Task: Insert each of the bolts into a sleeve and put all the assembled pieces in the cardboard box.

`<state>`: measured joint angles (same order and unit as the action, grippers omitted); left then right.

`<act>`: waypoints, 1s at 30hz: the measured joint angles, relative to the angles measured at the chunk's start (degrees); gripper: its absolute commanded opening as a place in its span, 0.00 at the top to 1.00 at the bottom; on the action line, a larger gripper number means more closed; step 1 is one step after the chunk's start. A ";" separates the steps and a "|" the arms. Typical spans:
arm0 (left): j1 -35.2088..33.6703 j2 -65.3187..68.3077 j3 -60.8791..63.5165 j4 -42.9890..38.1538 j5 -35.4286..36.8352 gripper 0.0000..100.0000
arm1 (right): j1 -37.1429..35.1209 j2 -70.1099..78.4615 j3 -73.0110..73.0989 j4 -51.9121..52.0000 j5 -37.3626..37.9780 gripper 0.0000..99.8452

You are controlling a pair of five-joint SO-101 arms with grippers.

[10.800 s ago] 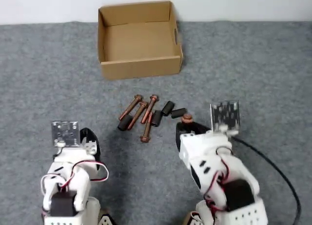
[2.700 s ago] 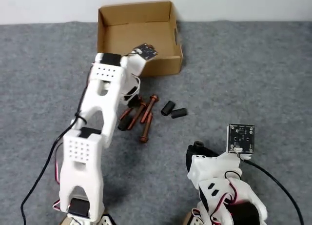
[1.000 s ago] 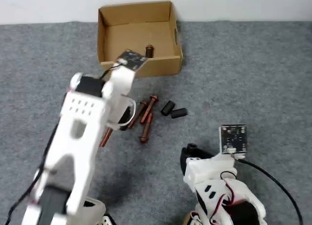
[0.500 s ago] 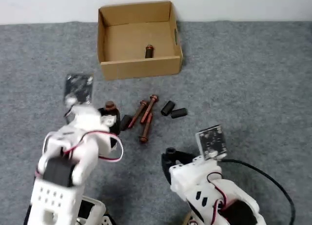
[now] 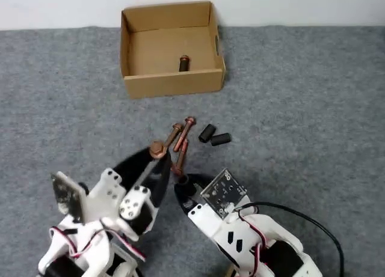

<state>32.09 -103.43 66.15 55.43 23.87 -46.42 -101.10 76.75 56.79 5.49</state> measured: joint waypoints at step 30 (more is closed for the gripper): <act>3.60 0.00 7.38 5.63 4.40 0.91 | -0.18 -0.18 0.09 -1.58 4.84 0.99</act>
<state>35.69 -103.43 73.54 61.05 28.26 -46.59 -101.27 76.84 55.21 10.33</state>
